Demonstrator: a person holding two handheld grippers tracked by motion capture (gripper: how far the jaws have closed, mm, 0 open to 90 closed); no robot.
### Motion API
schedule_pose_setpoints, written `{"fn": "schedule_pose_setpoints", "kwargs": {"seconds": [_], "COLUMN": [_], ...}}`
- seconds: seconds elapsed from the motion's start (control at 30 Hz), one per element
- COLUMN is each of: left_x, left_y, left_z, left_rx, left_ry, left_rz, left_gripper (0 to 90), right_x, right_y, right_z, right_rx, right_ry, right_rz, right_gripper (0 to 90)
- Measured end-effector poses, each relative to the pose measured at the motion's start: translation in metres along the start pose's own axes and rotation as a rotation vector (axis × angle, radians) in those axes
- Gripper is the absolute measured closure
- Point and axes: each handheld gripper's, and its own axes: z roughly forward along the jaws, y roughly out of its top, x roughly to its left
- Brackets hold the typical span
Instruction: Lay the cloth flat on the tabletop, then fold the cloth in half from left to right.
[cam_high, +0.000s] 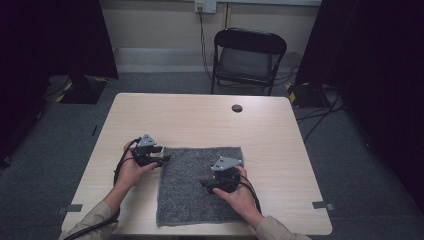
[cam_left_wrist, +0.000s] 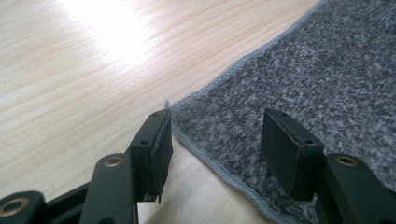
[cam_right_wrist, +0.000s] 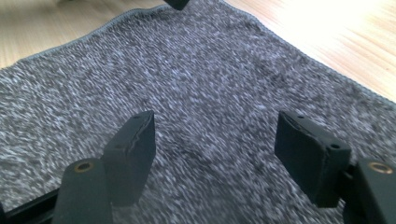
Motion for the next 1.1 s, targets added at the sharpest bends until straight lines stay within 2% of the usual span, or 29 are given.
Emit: {"fn": "schedule_pose_setpoints", "kwargs": {"seconds": [0.1, 0.2, 0.3, 0.43, 0.67, 0.97, 1.1], "left_x": [0.008, 0.012, 0.013, 0.014, 0.017, 0.018, 0.019], "left_y": [0.0, -0.001, -0.002, -0.003, -0.002, 0.002, 0.0], "left_z": [0.003, 0.003, 0.002, 0.001, 0.001, 0.004, 0.004], "left_rx": [0.029, 0.024, 0.02, 0.029, 0.033, 0.047, 0.026], "left_ry": [0.008, 0.01, 0.016, 0.027, 0.025, 0.023, 0.032], "left_rz": [-0.008, -0.024, -0.029, -0.01, -0.027, 0.006, 0.001], "left_gripper": [46.7, 50.8, 49.9, 46.1, 45.3, 52.3, 57.7], "right_x": [0.006, 0.016, 0.021, 0.025, 0.032, 0.048, 0.058], "right_y": [0.004, 0.009, 0.013, 0.015, 0.014, 0.022, 0.023], "right_z": [0.003, 0.007, 0.009, 0.011, 0.013, 0.019, 0.024], "right_rx": [0.004, -0.001, -0.009, -0.018, -0.016, -0.023, -0.008], "right_ry": [0.034, 0.073, 0.092, 0.102, 0.129, 0.162, 0.217], "right_rz": [-0.007, -0.023, -0.032, -0.036, -0.026, -0.051, -0.071], "right_gripper": [29.5, 28.4, 28.0, 27.1, 26.0, 26.2, 28.7]}}
